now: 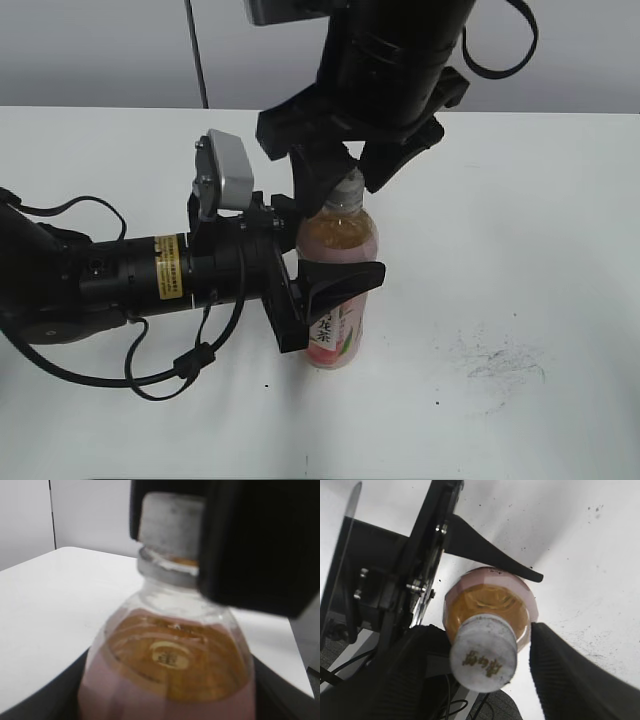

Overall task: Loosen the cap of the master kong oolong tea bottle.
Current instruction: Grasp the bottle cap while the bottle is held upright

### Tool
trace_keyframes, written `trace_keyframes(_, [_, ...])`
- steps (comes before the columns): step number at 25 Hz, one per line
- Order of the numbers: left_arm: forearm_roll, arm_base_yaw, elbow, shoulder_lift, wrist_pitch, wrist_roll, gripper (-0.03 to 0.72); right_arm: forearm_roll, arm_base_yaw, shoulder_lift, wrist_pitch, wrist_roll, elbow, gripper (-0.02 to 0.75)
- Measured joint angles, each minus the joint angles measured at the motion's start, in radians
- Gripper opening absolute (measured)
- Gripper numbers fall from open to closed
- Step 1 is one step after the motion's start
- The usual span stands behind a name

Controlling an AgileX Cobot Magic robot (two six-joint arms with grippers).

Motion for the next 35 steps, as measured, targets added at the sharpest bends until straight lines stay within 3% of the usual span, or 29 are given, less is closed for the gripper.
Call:
trace_keyframes(30, [0.0, 0.0, 0.0, 0.0, 0.0, 0.0, 0.448, 0.003, 0.0, -0.04, 0.0, 0.004, 0.042, 0.482])
trace_keyframes(35, [0.0, 0.0, 0.0, 0.0, 0.0, 0.0, 0.448, 0.003, 0.0, -0.04, 0.0, 0.004, 0.042, 0.435])
